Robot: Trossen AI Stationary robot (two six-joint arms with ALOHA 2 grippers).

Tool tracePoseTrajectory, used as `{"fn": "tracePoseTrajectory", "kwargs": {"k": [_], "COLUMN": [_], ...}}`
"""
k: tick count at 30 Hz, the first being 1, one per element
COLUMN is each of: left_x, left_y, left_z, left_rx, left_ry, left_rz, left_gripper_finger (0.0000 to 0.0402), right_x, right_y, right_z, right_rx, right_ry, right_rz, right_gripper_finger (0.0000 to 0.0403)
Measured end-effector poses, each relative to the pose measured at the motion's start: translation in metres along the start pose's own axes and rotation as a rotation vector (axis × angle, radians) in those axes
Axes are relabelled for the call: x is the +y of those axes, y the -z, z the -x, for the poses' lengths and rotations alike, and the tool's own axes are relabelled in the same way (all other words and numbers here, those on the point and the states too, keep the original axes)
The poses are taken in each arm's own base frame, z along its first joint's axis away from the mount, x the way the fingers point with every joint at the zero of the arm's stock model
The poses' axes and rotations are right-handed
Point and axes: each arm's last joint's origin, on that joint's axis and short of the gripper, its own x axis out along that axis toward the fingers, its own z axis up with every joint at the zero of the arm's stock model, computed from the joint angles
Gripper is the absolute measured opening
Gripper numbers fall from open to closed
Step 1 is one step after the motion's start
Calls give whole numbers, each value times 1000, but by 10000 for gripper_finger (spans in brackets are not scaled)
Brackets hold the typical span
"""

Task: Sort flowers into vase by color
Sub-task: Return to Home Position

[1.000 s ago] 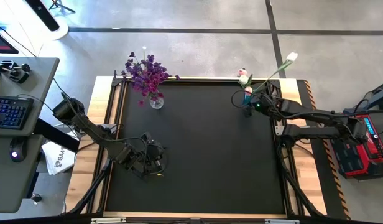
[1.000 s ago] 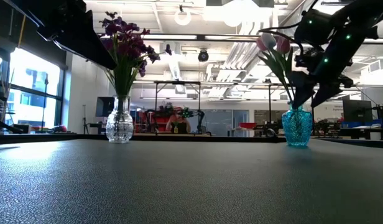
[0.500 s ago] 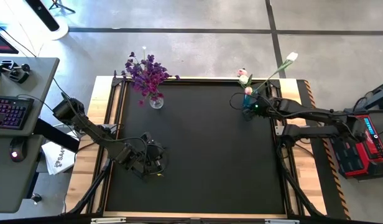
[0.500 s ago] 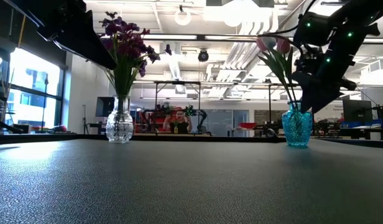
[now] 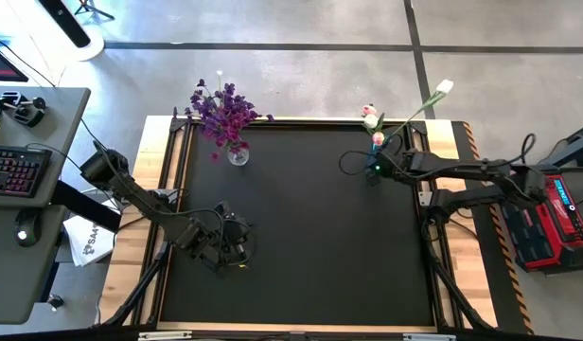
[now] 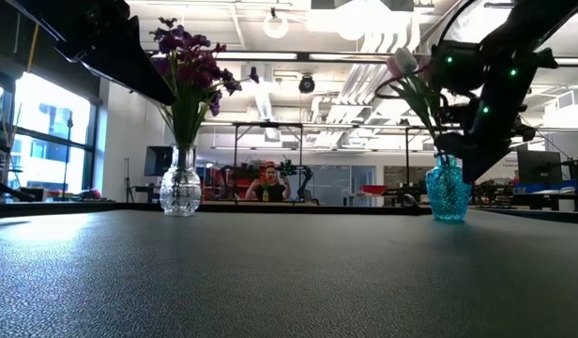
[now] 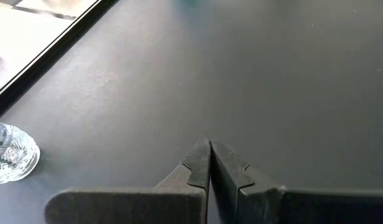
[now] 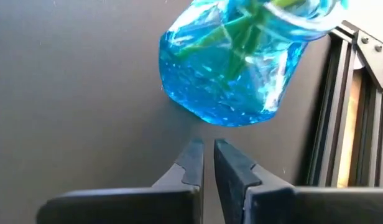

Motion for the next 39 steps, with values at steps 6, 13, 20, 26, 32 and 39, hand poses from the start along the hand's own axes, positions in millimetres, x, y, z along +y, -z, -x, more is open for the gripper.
{"fn": "tracePoseTrajectory", "kwargs": {"k": [6, 13, 20, 26, 32, 39], "left_x": [-2, -9, -8, 22, 71, 95], "left_y": [1, 8, 29, 42, 49, 55], "left_z": [3, 17, 10, -9, -15, -9], "left_rx": [-7, -73, -152, -382, -649, -711], "left_ry": [6, 13, 136, 472, 581, 617], "left_rz": [9, 3, 65, 179, 226, 280], "left_gripper_finger": [0, 0, 0, 0, 0, 0], "right_x": [9, 31, 44, 21, -10, -20], "right_y": [7, 31, 63, 69, 59, 77], "right_z": [9, 51, 117, 157, 167, 141], "right_rx": [-10, -102, -321, -522, -740, -957], "right_ry": [-62, -336, -844, -1144, -1307, -1629], "right_rz": [41, 189, 471, 523, 429, 306], "right_gripper_finger": [2, 1, 0, 0, 0, 0]}}
